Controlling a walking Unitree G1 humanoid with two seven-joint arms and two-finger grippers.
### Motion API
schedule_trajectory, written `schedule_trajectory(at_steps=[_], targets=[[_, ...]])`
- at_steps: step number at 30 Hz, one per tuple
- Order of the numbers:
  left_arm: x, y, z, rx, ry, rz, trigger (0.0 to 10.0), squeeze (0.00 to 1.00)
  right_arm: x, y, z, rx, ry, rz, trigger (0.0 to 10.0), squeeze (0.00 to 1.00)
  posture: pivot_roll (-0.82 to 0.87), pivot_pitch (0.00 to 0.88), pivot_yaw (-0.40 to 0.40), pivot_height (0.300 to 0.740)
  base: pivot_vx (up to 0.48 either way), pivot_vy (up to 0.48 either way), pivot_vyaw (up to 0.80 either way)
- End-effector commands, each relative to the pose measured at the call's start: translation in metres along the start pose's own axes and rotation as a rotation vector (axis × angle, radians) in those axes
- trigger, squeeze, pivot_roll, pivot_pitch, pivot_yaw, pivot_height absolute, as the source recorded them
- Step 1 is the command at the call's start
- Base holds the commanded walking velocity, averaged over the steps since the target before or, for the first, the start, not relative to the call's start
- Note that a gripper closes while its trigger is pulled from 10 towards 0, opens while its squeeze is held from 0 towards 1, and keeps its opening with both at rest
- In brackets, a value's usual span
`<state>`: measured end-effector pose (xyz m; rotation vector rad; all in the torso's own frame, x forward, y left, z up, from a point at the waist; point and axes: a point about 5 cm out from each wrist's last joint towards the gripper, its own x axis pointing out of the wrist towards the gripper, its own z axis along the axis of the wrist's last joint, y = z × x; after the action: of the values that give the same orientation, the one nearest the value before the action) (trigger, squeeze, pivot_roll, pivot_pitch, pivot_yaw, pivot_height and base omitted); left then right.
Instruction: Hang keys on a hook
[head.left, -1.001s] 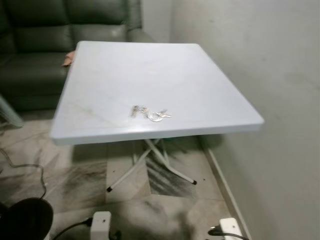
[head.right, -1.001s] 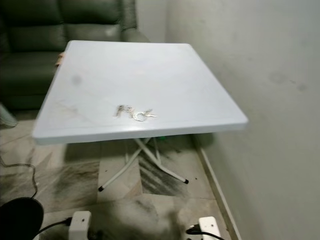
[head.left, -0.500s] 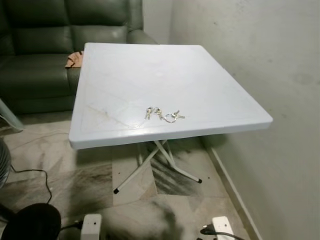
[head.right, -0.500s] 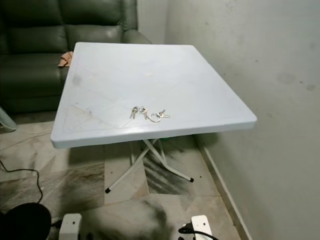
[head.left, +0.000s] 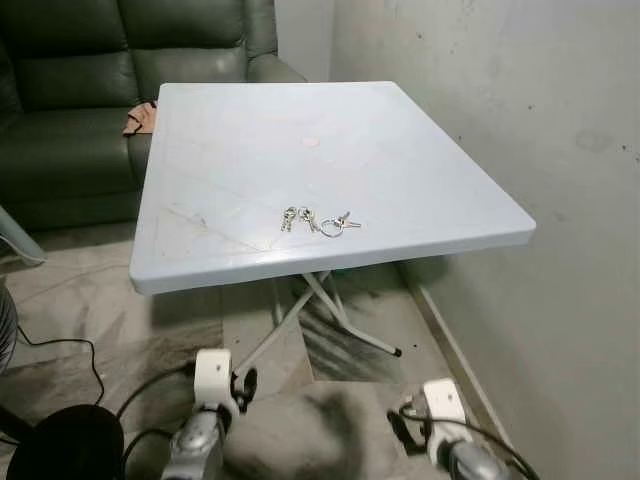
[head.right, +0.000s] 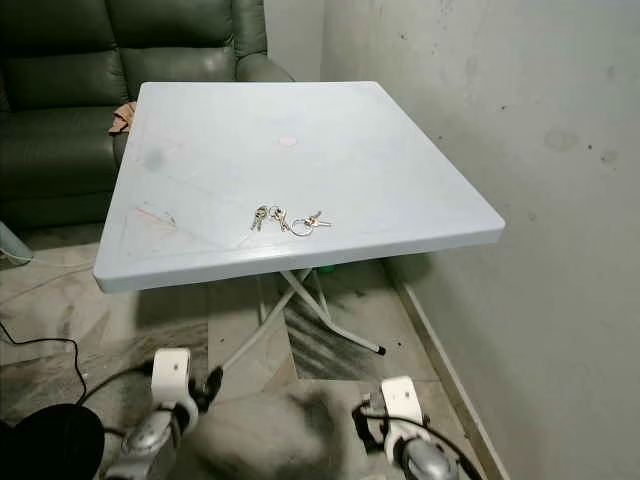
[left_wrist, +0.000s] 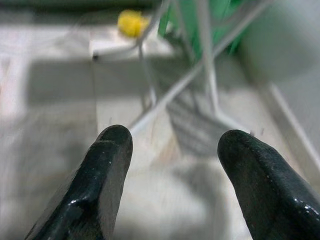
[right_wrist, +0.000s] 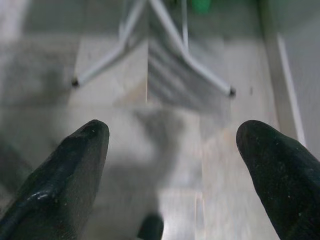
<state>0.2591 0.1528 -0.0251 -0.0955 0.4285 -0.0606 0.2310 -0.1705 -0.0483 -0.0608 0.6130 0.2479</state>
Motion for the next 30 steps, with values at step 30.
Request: schedule_trajectory(at_steps=[30], targets=[[-0.052, 0.018, 0.152, -0.023, -0.709, 0.064, 10.0, 0.00, -0.027, 0.007, 0.170, -0.098, -0.805, 0.077, 10.0, 0.00, -0.15, 0.000, -0.037, 0.724, 0.000, 0.000, 0.00]])
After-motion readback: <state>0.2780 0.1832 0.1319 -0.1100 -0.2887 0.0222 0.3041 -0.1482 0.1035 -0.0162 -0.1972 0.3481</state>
